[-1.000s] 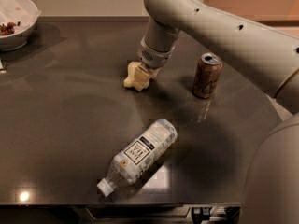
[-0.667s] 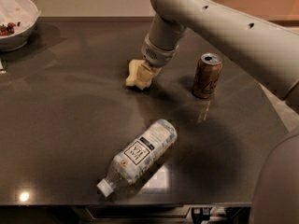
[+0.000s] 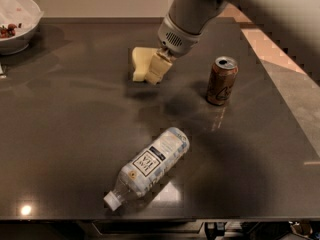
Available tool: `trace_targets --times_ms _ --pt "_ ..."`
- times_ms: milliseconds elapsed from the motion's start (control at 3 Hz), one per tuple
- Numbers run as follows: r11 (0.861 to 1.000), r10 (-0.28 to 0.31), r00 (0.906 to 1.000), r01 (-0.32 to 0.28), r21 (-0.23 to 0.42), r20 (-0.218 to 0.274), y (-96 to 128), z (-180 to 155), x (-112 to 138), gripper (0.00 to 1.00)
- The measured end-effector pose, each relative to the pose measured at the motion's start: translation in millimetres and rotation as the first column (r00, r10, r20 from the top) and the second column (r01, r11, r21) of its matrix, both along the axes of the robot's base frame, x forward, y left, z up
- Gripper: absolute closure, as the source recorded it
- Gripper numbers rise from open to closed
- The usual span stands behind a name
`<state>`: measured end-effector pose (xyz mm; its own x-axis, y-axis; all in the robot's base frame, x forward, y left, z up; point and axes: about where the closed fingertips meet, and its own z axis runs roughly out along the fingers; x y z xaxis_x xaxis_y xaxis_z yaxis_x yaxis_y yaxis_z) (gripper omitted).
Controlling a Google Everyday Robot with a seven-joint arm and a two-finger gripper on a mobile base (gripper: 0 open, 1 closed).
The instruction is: Pick sponge
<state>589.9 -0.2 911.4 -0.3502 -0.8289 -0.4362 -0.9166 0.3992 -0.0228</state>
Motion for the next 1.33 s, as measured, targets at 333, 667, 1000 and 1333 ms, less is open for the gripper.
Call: trace_targets --times_ms 333,667,1000,1333 --pt "0.993 0.114 0.9929 -0.115 0.036 0.036 6.1 37.6 -19.2 1.0" --pt "0.978 0.195 0.9786 -0.199 0.06 0.066 12.4 65.2 -29.8 1.0" --pt "0.965 0.243 0.9661 -0.249 0.076 0.088 15.8 81.6 -35.1 1.0" --pt "0.964 0.248 0.9644 -0.255 0.077 0.092 16.2 83.7 -35.6 1.0"
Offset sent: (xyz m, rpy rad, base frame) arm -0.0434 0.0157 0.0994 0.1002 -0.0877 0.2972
